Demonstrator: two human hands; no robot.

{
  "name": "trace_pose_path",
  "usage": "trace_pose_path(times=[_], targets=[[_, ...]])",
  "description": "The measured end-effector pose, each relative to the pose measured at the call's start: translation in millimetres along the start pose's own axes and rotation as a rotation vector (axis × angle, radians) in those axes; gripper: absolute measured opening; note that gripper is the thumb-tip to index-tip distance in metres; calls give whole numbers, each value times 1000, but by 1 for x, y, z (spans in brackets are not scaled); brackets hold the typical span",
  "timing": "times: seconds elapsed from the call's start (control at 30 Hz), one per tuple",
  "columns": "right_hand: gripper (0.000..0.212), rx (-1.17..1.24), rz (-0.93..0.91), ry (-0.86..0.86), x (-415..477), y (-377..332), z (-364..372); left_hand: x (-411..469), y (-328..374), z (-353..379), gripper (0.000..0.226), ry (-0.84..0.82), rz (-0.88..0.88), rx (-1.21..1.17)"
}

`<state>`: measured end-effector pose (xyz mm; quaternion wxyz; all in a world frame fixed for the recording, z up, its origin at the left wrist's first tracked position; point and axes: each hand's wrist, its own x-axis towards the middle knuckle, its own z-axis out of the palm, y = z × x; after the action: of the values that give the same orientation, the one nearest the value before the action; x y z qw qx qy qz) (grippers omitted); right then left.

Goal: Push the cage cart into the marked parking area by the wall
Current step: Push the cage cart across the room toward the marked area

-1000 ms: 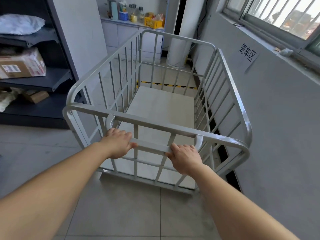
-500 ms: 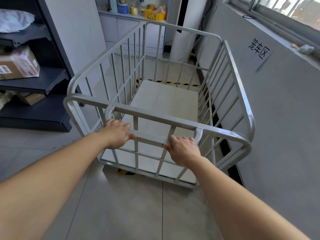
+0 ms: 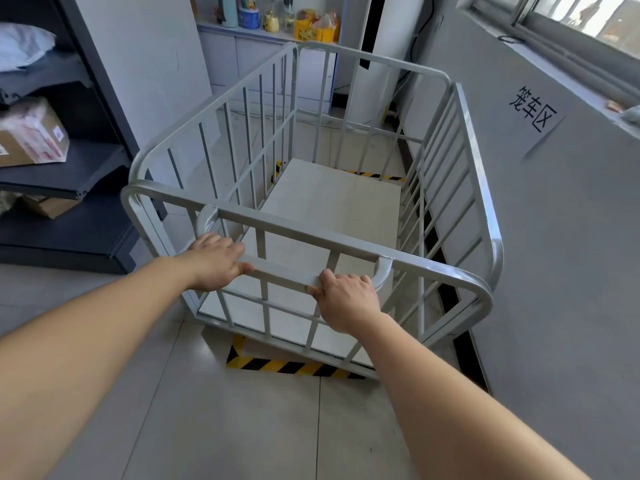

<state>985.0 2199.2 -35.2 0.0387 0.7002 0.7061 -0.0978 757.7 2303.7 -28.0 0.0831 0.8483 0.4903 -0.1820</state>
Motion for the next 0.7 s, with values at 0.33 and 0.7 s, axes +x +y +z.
trace_pose_path(times=[0.33, 0.7], targets=[[44, 42, 16, -56, 49, 5, -12, 48, -16, -43, 56, -175, -1, 18], [45, 133, 51, -197, 90, 5, -33, 96, -22, -95, 60, -482, -73, -18]])
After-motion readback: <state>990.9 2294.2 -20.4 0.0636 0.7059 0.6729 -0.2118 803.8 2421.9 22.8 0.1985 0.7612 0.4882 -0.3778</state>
